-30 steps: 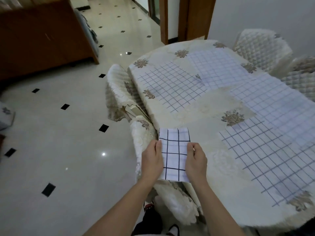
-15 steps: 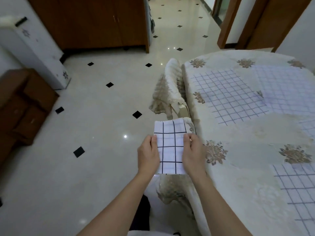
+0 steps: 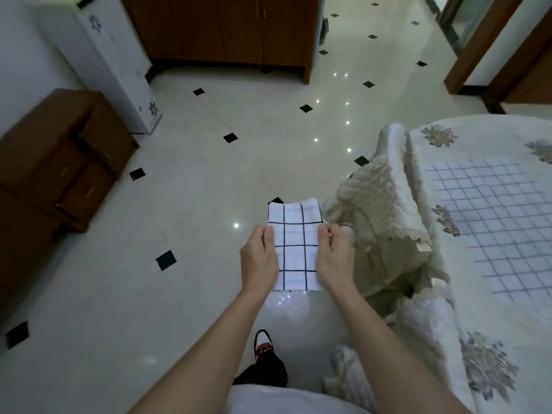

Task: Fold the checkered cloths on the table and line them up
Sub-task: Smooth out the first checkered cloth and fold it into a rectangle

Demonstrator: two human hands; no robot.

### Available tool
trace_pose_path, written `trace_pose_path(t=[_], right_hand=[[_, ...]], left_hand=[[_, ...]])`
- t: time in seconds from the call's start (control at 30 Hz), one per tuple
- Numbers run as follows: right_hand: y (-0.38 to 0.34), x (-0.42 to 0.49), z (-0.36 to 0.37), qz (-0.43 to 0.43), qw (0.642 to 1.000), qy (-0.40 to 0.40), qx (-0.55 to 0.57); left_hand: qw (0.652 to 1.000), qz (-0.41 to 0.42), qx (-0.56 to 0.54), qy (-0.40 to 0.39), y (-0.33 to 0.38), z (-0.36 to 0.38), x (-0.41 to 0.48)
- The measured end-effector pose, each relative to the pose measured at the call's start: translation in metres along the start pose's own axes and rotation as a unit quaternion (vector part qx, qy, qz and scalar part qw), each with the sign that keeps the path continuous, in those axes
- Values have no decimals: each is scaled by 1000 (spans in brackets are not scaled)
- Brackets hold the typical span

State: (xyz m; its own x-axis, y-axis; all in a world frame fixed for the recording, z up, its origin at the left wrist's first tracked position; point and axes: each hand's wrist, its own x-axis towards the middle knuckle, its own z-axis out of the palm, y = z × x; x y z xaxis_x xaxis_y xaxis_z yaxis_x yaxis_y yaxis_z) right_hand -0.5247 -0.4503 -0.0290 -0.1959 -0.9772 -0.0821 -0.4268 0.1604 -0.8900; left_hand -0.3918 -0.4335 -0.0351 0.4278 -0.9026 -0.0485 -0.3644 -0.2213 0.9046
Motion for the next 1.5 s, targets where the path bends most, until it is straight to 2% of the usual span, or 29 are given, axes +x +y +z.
trace_pose_path(t=[0.23,0.53,0.73,1.0,1.5], right_hand=[[-42,74,67,4,1000,4,-6],[-48,172,101,36,999,27,-1],[-62,277,113,28,999,46,-1],[-89,453,113,33,997,56,33],[-87,679,107,100,988,113,39]], left_hand=[[1000,-12,9,-7,-5,-20,110],[999,0,15,-46,2,13,213],[998,8,17,-52,25,59,312],[997,35,44,-47,91,135,464],[989,39,48,-133,145,278,662]])
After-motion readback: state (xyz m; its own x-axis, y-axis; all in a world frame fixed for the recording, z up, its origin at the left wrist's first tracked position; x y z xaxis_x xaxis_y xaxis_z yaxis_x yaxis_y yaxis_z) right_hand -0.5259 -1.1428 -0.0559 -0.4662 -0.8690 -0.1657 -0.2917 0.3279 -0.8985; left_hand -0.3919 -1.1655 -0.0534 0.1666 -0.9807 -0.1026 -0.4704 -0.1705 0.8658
